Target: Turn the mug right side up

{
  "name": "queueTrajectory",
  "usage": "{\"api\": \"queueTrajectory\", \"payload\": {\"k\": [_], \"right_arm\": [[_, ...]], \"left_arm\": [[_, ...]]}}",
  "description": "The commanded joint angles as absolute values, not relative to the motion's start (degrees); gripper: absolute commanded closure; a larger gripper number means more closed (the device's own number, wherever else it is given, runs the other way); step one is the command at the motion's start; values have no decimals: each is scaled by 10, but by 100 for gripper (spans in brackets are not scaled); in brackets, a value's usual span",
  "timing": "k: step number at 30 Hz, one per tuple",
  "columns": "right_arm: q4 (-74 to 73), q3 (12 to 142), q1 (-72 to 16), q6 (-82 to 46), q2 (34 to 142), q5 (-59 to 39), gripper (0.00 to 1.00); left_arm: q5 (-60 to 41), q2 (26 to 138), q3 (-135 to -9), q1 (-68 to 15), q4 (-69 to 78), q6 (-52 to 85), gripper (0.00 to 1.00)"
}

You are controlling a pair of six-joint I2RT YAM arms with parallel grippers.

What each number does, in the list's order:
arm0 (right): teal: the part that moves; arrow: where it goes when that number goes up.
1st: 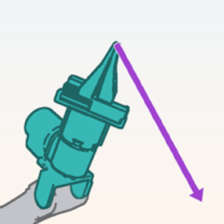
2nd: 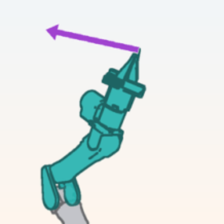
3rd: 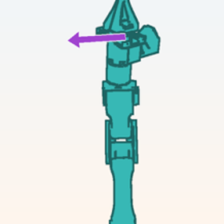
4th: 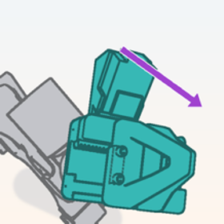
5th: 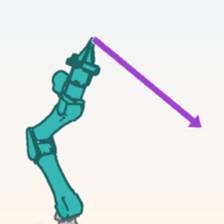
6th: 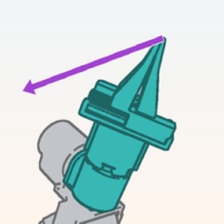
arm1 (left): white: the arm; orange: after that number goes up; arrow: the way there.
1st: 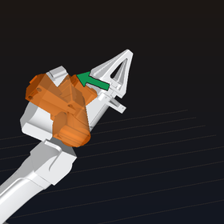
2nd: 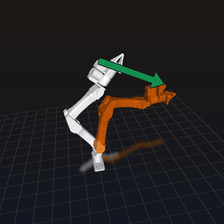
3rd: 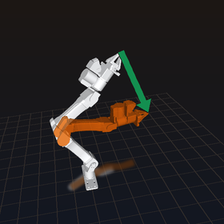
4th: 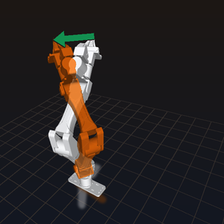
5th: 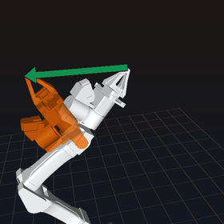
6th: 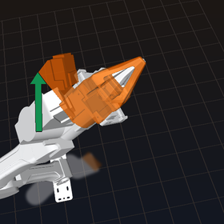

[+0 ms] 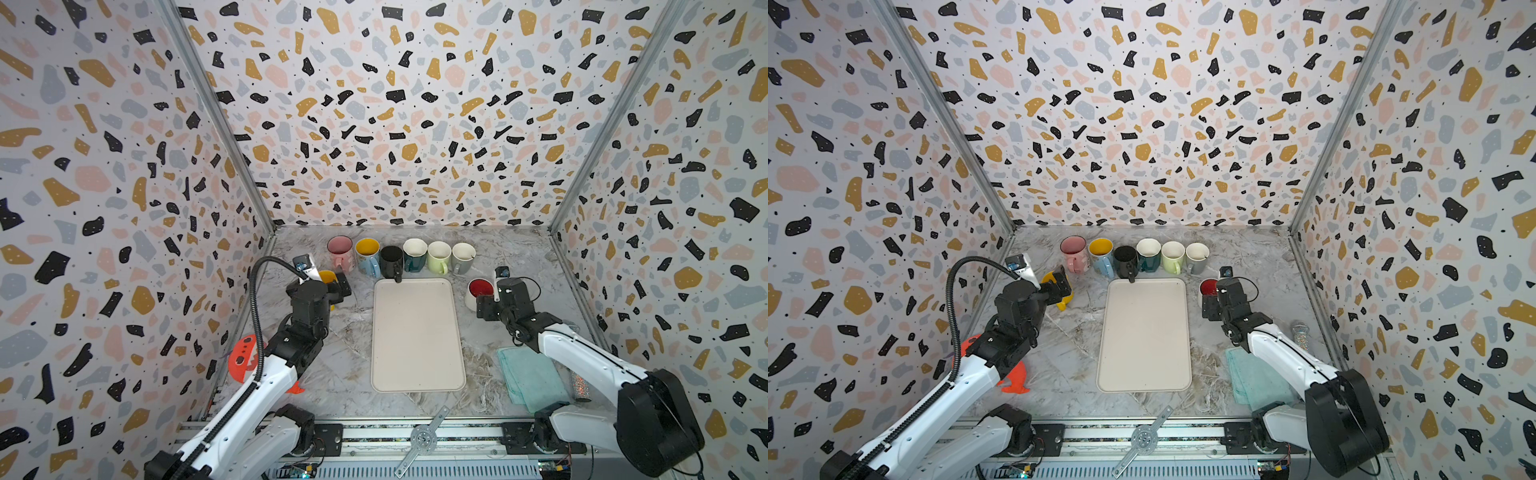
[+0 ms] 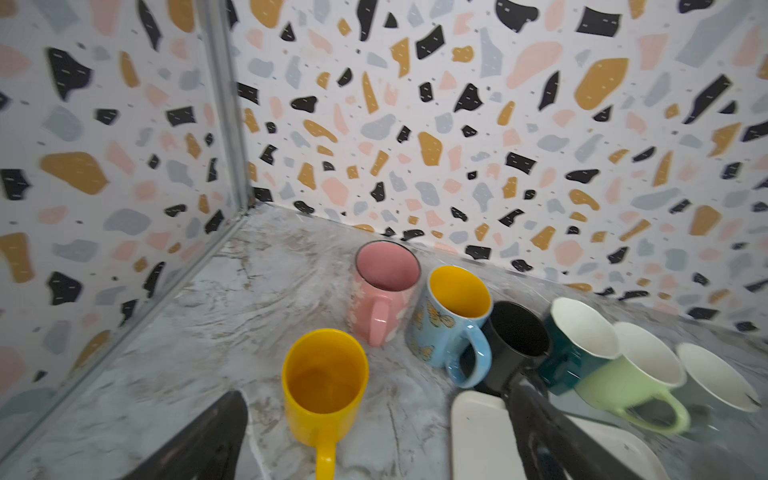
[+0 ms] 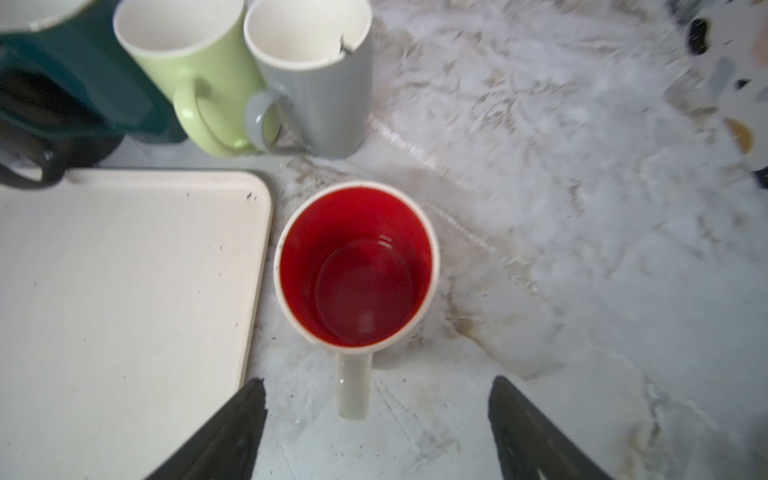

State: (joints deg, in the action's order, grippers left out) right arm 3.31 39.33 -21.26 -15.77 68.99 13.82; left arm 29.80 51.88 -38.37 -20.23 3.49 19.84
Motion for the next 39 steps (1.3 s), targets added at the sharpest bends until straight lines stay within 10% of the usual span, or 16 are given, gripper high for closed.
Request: {"api": "queueTrajectory", "payload": {"k": [1,18,39], "right_arm": [[20,402,-178,-132,663,198,8],[-592,147,-78,-9,774,176,1],[-689,128,-55,-7,842,84,1]], "left_arm": [[391,519,-363,-171,74,166,0],[276,584,-59,-32,563,83,0],[217,806,-95,-32,695,33,0]]}}
